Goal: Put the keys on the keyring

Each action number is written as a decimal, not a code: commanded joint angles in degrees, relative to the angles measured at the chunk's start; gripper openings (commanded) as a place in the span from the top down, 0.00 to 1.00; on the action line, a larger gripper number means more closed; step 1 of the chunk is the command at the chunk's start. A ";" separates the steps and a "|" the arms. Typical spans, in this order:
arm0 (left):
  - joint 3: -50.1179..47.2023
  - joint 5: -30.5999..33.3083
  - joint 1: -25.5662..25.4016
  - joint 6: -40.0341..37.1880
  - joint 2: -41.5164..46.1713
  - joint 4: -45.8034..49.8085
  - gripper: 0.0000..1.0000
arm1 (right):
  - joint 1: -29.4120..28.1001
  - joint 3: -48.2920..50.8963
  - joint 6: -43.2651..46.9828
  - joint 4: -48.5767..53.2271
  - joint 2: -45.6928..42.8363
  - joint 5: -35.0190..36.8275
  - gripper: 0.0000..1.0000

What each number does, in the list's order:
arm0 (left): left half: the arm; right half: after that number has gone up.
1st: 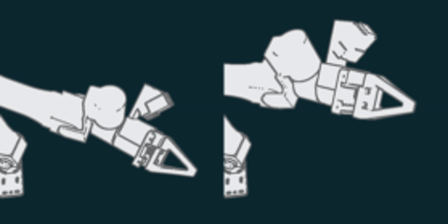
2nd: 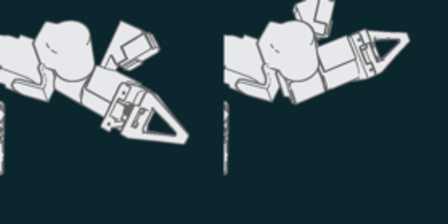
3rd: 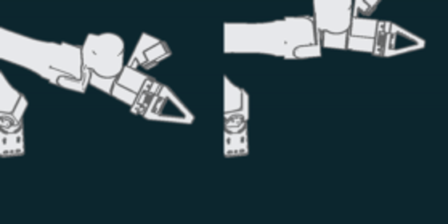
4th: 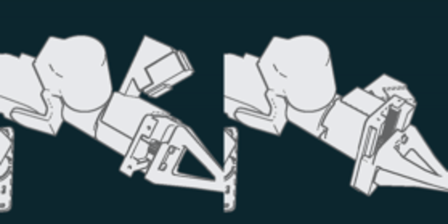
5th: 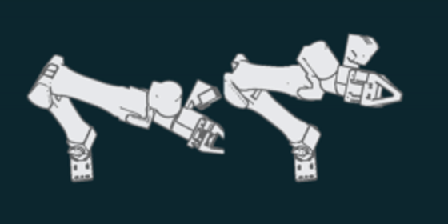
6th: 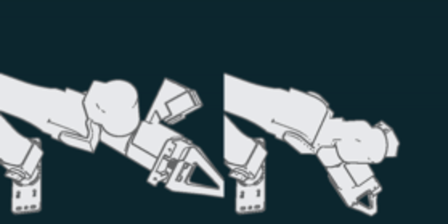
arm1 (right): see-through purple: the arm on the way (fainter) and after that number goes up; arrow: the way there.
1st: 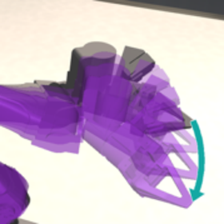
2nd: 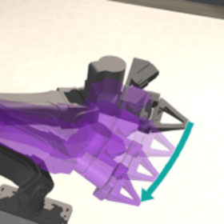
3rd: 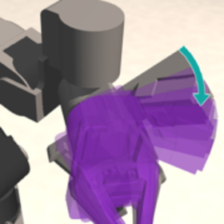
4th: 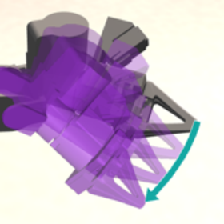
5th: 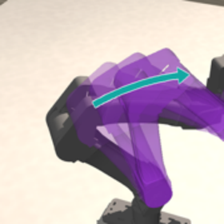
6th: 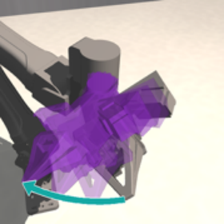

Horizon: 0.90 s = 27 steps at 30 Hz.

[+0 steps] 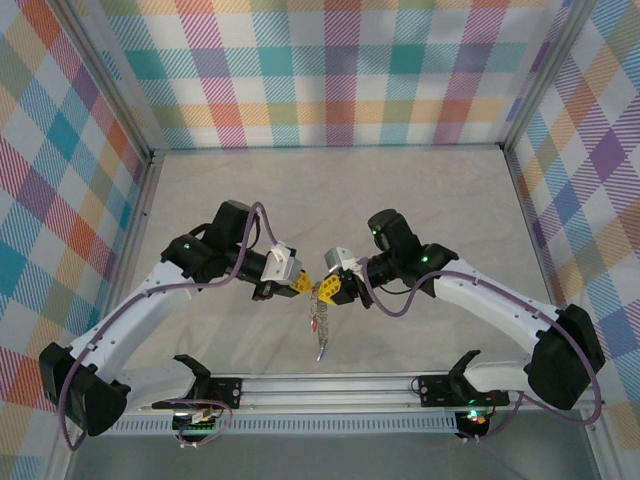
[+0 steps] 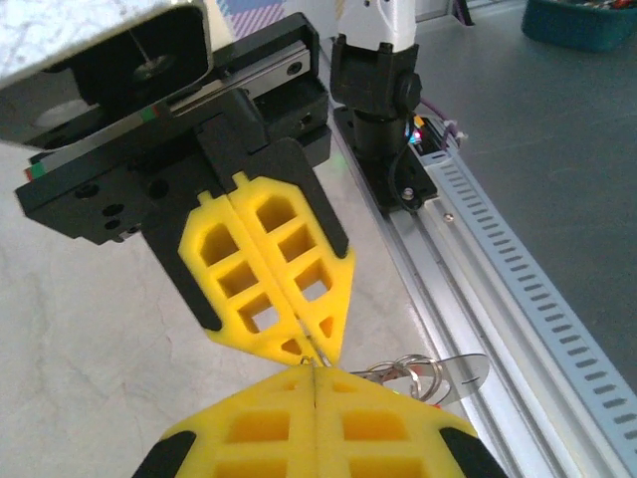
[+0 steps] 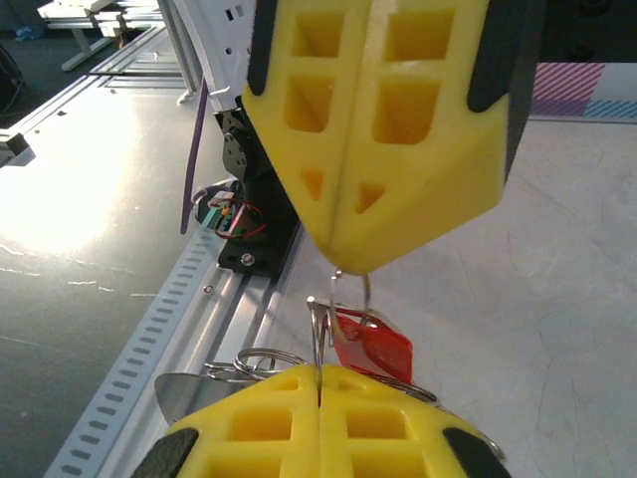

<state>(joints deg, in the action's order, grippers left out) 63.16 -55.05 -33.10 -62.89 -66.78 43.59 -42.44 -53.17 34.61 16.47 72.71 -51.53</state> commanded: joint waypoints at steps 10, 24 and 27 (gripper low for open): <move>3.43 0.04 -3.00 -4.69 -2.79 4.77 1.00 | 0.21 -2.86 2.66 1.77 0.43 -2.67 1.00; 3.90 -0.54 -3.37 -6.73 -2.63 6.84 1.00 | 0.35 -2.82 3.45 3.22 -0.21 -0.56 1.00; 3.73 0.75 -3.41 -7.32 -2.48 7.54 1.00 | 0.33 -2.81 3.60 3.47 -0.54 0.07 1.00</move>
<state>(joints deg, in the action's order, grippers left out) 65.80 -54.26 -35.55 -67.81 -69.47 48.99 -42.35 -54.00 36.27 19.44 73.25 -50.11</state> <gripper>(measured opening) 0.049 0.050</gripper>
